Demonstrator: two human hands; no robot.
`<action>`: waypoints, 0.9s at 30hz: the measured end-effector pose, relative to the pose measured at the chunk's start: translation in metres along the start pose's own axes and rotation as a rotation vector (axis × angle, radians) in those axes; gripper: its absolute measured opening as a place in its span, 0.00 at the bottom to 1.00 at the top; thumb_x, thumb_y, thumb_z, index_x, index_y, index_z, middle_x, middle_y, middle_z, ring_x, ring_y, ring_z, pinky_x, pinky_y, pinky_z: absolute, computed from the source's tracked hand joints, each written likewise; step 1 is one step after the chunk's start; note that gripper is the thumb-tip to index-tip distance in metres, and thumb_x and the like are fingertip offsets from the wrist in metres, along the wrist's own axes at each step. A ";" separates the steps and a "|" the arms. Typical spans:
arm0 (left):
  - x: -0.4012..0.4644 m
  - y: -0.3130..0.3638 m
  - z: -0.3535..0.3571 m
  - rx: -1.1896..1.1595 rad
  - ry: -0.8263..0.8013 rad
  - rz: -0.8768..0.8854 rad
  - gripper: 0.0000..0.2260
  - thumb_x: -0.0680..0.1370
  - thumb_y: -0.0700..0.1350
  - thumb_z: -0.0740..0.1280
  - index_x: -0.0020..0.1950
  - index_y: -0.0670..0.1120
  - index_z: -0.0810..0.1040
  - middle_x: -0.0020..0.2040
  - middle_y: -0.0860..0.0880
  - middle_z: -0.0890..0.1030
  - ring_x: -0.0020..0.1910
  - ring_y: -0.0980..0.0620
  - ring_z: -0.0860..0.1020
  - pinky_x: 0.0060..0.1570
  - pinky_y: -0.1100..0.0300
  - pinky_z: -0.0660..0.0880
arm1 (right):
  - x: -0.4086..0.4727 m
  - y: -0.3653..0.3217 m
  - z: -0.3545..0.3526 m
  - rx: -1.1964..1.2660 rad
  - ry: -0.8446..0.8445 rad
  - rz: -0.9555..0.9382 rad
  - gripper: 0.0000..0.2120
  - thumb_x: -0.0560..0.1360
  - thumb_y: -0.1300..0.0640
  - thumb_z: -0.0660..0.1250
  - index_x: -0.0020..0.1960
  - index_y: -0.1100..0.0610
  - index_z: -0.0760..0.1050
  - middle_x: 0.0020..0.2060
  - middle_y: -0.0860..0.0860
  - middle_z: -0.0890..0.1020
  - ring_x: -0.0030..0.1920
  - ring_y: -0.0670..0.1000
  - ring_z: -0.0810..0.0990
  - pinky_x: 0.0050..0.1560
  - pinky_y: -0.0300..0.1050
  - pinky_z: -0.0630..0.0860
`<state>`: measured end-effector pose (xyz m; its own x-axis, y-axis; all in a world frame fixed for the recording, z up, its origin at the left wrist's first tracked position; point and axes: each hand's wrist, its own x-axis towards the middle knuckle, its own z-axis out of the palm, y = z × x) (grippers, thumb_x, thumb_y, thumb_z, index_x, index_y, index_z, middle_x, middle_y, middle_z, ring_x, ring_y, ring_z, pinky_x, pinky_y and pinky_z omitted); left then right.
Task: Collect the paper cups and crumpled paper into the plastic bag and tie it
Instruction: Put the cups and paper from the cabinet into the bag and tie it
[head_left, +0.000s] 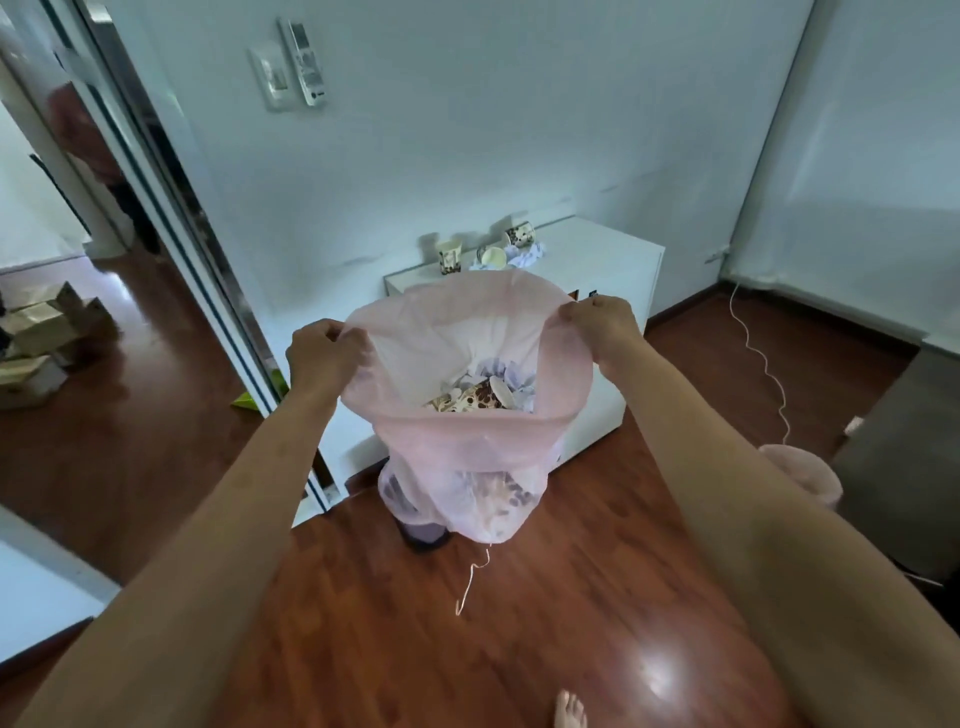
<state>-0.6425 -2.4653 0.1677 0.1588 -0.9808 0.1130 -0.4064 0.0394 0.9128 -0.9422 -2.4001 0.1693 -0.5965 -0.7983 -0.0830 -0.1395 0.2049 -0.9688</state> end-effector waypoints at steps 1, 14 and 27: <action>0.016 0.005 0.012 0.007 0.000 0.001 0.04 0.72 0.42 0.66 0.39 0.43 0.80 0.33 0.51 0.76 0.32 0.52 0.73 0.31 0.62 0.68 | 0.021 -0.003 0.002 0.002 -0.015 -0.003 0.06 0.74 0.59 0.65 0.39 0.58 0.73 0.37 0.54 0.74 0.35 0.52 0.72 0.30 0.38 0.68; 0.218 0.073 0.116 -0.024 0.221 0.066 0.06 0.75 0.43 0.67 0.48 0.42 0.82 0.41 0.48 0.81 0.39 0.50 0.78 0.36 0.64 0.71 | 0.275 -0.092 0.065 0.020 -0.102 -0.131 0.05 0.70 0.59 0.66 0.36 0.57 0.72 0.35 0.54 0.74 0.39 0.53 0.73 0.41 0.46 0.69; 0.367 -0.021 0.207 -0.175 0.153 -0.191 0.06 0.75 0.40 0.67 0.50 0.40 0.81 0.46 0.40 0.83 0.42 0.46 0.81 0.33 0.56 0.82 | 0.455 -0.027 0.170 -0.240 -0.342 0.001 0.06 0.73 0.56 0.68 0.40 0.58 0.77 0.39 0.53 0.79 0.41 0.53 0.77 0.40 0.44 0.73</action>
<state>-0.7622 -2.8654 0.1083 0.3564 -0.9341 -0.0220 -0.1966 -0.0980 0.9756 -1.0750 -2.8653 0.1180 -0.3056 -0.9318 -0.1961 -0.3432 0.2999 -0.8901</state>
